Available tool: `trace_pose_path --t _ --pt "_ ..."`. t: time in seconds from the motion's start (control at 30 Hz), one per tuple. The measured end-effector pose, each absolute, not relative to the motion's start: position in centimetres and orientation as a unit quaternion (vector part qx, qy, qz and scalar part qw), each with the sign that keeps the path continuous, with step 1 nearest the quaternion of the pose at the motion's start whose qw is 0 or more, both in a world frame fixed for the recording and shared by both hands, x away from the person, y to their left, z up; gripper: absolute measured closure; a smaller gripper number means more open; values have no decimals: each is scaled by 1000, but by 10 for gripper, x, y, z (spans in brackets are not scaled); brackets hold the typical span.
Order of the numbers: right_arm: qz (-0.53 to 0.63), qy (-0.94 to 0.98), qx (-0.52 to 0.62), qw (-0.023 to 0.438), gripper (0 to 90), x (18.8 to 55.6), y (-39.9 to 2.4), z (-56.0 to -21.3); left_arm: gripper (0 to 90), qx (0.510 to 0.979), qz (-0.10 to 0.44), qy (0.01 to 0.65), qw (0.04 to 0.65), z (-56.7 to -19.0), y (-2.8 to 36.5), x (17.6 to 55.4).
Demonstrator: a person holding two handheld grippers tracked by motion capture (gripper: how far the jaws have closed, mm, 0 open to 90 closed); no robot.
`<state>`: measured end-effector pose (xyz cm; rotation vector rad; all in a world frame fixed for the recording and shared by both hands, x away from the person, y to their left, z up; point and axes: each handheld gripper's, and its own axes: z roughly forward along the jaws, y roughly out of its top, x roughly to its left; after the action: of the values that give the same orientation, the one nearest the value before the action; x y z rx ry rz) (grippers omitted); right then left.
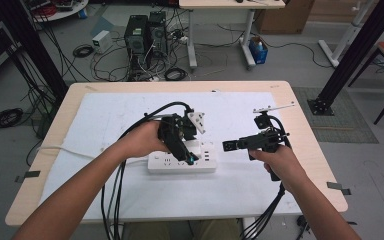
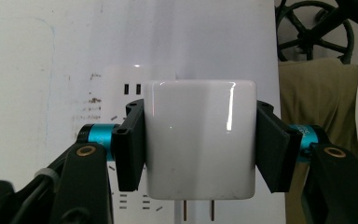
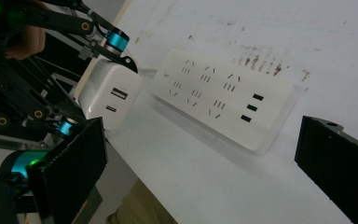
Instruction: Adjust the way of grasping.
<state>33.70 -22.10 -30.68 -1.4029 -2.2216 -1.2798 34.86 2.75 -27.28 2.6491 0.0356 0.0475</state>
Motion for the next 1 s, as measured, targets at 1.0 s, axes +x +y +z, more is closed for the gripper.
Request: trace_pose_path --t 1.0 --pt "-467 -672 -510 263 71 350 -190 -338 425 965 39 -10 259 -276 -4 348"
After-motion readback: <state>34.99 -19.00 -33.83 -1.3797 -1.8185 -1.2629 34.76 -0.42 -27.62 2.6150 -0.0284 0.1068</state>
